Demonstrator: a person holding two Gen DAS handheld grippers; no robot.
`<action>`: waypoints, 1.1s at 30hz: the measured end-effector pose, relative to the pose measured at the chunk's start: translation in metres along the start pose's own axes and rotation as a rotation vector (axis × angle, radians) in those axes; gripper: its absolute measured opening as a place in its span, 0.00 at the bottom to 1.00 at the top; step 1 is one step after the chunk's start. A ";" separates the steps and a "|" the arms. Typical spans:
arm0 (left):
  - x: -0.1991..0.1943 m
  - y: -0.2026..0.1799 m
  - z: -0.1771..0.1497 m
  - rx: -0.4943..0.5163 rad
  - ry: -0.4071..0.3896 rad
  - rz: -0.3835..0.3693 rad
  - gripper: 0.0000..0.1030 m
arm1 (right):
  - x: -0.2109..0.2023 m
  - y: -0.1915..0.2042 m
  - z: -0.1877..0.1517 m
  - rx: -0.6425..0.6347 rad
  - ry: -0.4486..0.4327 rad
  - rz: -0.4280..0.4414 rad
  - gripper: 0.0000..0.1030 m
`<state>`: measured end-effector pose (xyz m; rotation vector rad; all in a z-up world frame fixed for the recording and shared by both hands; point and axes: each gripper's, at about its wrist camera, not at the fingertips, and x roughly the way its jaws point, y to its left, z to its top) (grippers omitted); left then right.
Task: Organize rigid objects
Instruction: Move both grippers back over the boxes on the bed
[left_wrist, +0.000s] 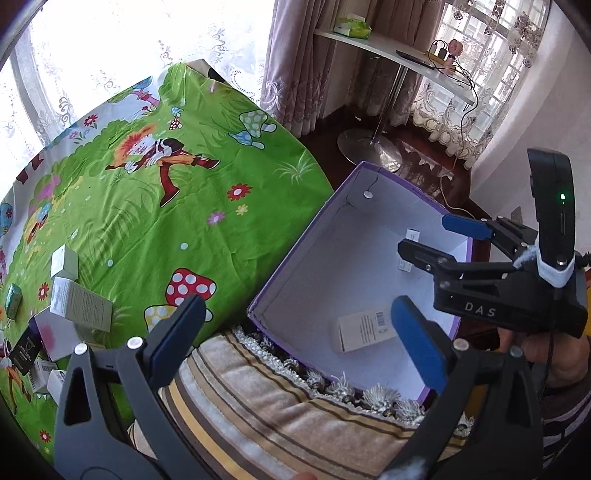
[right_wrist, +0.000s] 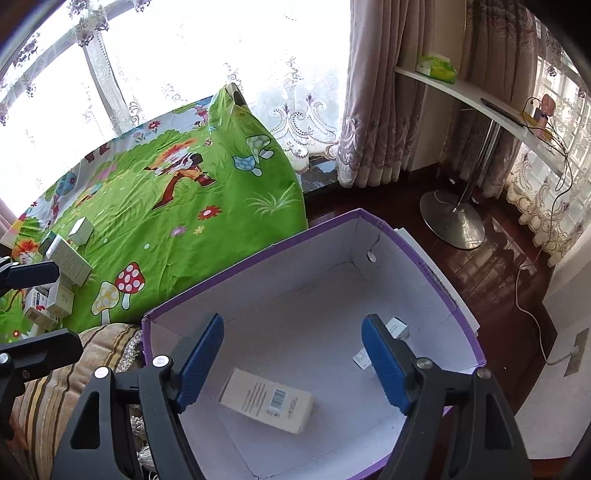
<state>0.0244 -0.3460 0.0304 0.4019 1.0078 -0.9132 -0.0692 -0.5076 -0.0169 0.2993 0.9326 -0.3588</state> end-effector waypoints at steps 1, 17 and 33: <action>-0.004 0.002 -0.002 0.009 -0.012 0.001 0.98 | 0.000 0.000 0.000 0.000 0.000 0.000 0.76; -0.103 0.130 -0.125 -0.240 -0.130 0.143 0.98 | -0.006 0.069 0.010 -0.119 0.028 0.103 0.77; -0.131 0.253 -0.233 -0.458 -0.060 0.327 0.96 | -0.001 0.209 0.024 -0.389 0.095 0.211 0.77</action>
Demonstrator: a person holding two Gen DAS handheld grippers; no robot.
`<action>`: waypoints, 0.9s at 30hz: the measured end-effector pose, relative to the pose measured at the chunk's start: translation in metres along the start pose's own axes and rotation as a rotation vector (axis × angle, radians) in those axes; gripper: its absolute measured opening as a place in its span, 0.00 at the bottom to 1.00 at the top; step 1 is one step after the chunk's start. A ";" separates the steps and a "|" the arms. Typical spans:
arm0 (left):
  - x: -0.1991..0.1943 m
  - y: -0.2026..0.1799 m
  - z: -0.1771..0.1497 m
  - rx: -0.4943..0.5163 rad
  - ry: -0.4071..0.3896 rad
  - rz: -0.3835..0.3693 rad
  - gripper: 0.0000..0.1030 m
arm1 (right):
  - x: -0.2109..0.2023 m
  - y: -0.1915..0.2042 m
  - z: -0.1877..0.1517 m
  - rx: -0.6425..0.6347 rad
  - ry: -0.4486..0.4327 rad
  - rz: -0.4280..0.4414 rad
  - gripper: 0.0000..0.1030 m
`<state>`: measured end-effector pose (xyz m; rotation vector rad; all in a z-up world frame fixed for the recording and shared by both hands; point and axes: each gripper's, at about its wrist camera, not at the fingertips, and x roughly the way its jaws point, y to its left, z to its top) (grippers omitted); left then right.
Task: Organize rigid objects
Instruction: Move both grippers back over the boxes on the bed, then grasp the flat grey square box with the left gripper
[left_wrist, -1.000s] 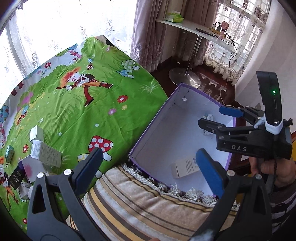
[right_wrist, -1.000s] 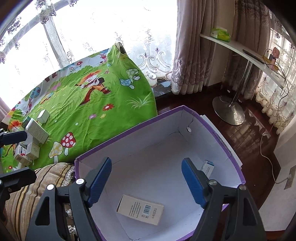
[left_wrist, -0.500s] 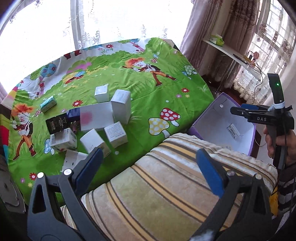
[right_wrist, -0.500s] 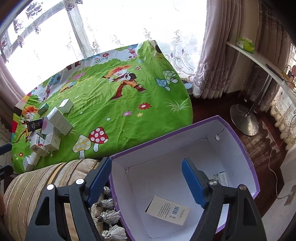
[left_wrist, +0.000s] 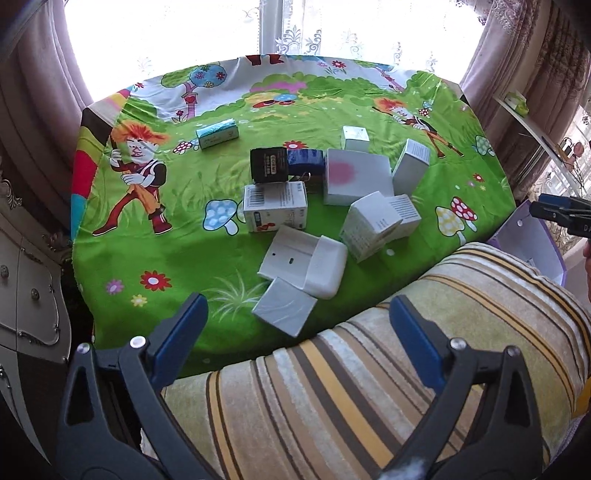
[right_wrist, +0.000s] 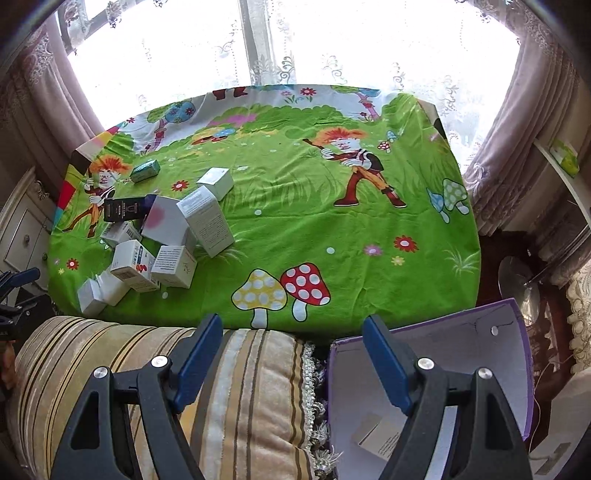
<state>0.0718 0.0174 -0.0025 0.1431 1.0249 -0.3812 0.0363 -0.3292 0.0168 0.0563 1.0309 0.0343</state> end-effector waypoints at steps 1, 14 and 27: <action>0.004 0.001 -0.001 0.017 0.011 0.007 0.96 | 0.004 0.007 0.003 -0.009 0.010 0.013 0.77; 0.062 0.007 0.003 0.155 0.171 0.000 0.91 | 0.055 0.106 0.022 -0.231 0.129 0.107 0.77; 0.095 0.010 -0.003 0.166 0.272 -0.021 0.53 | 0.096 0.162 0.031 -0.325 0.177 0.135 0.77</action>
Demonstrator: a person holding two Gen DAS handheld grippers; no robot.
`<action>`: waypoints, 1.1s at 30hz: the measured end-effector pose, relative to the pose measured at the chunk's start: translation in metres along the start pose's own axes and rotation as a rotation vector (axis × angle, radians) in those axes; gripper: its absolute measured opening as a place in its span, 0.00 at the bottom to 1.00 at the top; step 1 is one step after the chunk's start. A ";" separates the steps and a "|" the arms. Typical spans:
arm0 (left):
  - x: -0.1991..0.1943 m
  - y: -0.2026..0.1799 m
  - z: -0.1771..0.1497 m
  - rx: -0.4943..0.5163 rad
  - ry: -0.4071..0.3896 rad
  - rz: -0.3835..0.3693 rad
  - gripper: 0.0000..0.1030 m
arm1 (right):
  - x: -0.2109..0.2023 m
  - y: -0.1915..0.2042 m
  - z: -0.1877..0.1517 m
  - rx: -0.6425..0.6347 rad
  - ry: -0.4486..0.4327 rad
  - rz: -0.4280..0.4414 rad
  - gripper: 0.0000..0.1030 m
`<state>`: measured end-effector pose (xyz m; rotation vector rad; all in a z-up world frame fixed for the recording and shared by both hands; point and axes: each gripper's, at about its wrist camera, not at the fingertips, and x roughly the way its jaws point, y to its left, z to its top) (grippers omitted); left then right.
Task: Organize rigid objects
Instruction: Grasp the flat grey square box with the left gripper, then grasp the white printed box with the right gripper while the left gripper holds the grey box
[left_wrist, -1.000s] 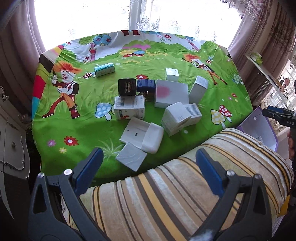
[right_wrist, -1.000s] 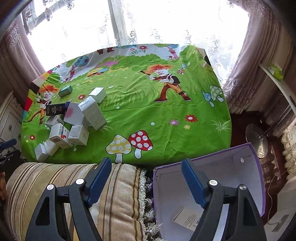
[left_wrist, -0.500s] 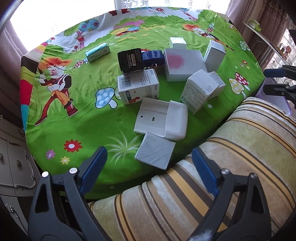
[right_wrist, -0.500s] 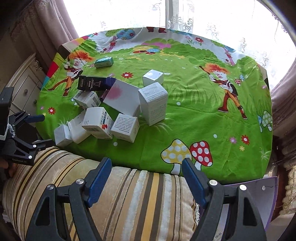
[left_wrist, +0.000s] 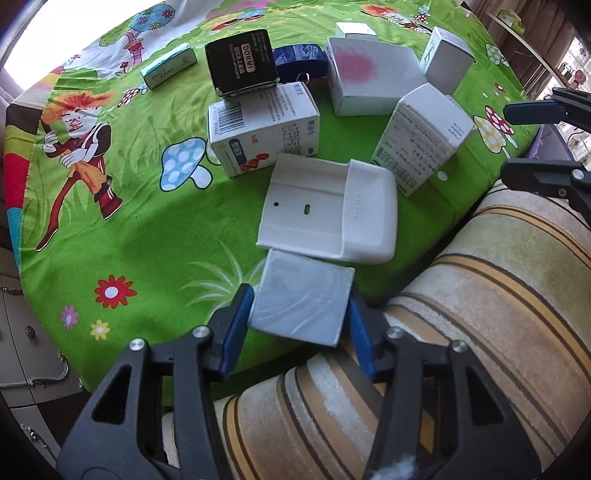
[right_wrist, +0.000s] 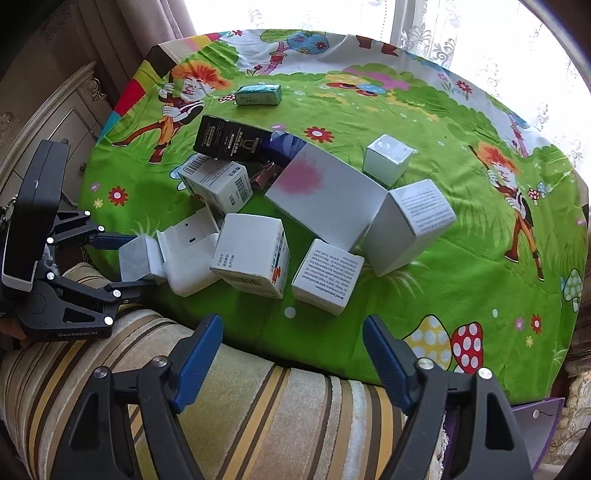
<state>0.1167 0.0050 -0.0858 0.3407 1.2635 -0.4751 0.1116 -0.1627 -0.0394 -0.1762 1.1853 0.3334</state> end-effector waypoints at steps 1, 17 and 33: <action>-0.002 0.001 -0.001 -0.003 -0.009 -0.002 0.53 | 0.002 0.002 0.003 -0.003 -0.003 -0.001 0.77; -0.064 0.020 -0.004 -0.221 -0.206 -0.018 0.52 | 0.031 0.030 0.033 -0.058 -0.022 -0.083 0.69; -0.117 0.000 0.007 -0.266 -0.346 -0.010 0.52 | -0.024 0.017 0.007 0.009 -0.155 -0.038 0.41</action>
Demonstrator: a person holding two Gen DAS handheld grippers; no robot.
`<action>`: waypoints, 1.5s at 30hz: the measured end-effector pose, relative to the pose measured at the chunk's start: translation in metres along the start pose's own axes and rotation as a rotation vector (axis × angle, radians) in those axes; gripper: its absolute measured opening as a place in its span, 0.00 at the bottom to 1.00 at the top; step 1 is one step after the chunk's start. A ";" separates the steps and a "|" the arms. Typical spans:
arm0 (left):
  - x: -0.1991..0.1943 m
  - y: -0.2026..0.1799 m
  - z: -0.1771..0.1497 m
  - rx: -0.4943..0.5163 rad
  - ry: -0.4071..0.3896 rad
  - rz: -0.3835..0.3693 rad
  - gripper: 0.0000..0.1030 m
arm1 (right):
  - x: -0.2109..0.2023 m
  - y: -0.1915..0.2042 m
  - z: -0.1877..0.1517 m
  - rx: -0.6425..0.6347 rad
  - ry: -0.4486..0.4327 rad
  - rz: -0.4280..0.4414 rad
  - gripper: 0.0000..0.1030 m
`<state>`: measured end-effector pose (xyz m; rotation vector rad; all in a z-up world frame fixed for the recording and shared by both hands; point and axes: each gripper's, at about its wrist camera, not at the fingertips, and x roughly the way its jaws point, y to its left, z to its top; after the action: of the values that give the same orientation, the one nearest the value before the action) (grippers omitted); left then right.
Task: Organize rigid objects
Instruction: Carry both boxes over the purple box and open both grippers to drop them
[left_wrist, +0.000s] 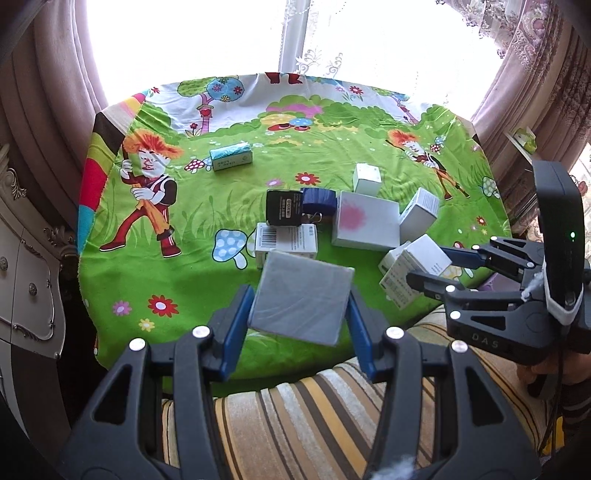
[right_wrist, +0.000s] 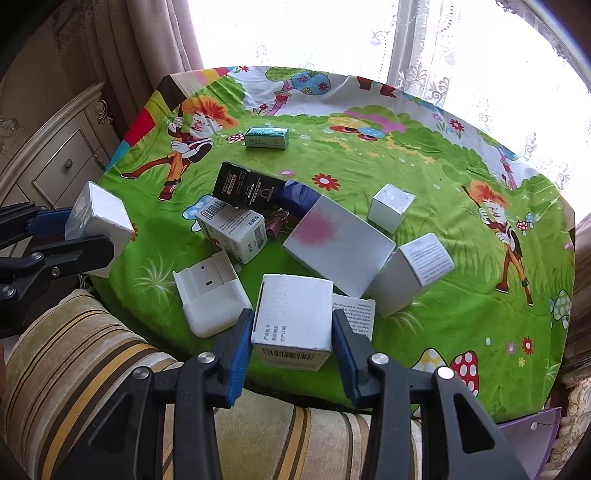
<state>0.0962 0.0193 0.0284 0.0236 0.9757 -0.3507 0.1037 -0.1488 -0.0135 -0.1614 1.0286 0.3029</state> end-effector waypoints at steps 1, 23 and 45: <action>-0.002 -0.006 0.001 0.009 -0.007 -0.004 0.52 | -0.007 -0.005 -0.002 0.020 -0.013 0.006 0.41; 0.022 -0.226 0.013 0.358 0.060 -0.285 0.52 | -0.140 -0.193 -0.133 0.442 -0.180 -0.265 0.41; 0.039 -0.322 0.021 0.392 0.091 -0.524 0.87 | -0.170 -0.272 -0.201 0.661 -0.208 -0.388 0.52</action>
<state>0.0354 -0.2996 0.0525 0.1429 0.9828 -1.0283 -0.0543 -0.4901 0.0274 0.2634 0.8226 -0.3712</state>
